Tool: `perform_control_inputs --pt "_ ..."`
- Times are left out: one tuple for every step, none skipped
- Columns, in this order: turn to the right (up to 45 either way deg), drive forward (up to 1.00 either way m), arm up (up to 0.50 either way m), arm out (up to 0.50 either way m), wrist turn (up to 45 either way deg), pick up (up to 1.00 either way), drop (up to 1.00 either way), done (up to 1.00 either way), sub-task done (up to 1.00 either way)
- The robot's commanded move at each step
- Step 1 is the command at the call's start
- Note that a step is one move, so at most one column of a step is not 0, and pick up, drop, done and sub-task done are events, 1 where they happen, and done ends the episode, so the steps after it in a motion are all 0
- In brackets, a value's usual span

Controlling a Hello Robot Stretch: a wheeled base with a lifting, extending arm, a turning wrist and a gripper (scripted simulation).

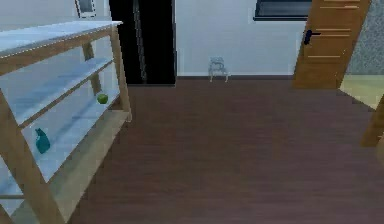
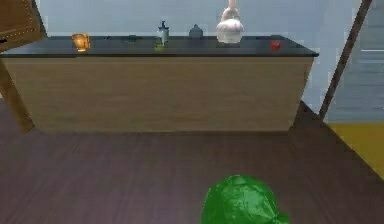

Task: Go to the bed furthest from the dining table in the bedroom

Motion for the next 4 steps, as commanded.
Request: perform_control_inputs --pt "30.0 0.00 0.00 0.00 0.0 0.00 0.00 0.00 0.00" --pt "0.0 1.00 0.00 0.00 0.0 0.00 0.00 0.00 0.00" --pt "0.0 1.00 0.00 0.00 0.0 0.00 0.00 0.00 0.00" --pt "3.0 0.00 0.00 0.00 0.0 0.00 0.00 0.00 0.00"
